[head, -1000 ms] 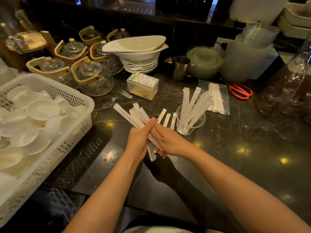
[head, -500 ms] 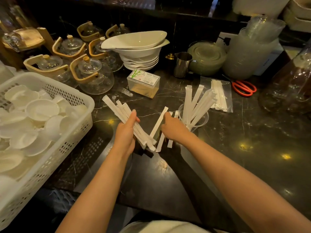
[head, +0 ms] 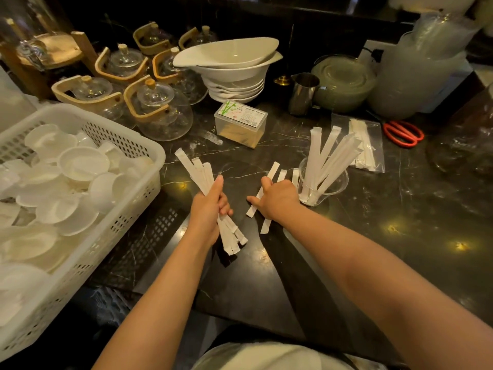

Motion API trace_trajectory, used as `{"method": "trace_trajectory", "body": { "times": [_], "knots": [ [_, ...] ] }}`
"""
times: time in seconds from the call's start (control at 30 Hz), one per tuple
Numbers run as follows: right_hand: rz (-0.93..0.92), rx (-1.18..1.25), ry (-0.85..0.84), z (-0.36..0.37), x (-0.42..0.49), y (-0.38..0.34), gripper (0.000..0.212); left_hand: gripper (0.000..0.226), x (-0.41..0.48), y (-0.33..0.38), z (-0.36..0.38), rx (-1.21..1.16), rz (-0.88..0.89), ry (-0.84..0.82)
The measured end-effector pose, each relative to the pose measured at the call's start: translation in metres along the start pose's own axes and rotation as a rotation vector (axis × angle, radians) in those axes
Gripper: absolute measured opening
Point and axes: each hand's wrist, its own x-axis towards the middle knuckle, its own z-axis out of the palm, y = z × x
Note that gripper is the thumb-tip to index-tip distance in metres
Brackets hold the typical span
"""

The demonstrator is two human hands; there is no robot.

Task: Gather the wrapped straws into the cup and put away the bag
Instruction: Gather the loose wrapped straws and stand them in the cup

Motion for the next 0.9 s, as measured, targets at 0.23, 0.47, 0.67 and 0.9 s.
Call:
{"method": "trace_trajectory", "body": {
  "times": [0.23,0.47,0.67,0.9],
  "knots": [
    [0.062,0.088,-0.088,-0.009,0.010,0.002,0.061,0.035,0.000,-0.002,-0.004,0.023,0.002,-0.023],
    [0.081,0.258,-0.074,-0.002,0.007,0.002,0.051,0.033,0.002,-0.003,-0.001,0.011,0.020,-0.067],
    [0.063,0.357,-0.064,-0.001,0.006,0.005,0.052,0.031,0.004,-0.005,0.002,0.022,0.026,-0.088],
    [-0.044,0.340,-0.006,0.006,-0.008,0.006,0.039,0.028,0.005,-0.008,0.006,-0.007,-0.015,-0.121]
  ]
}}
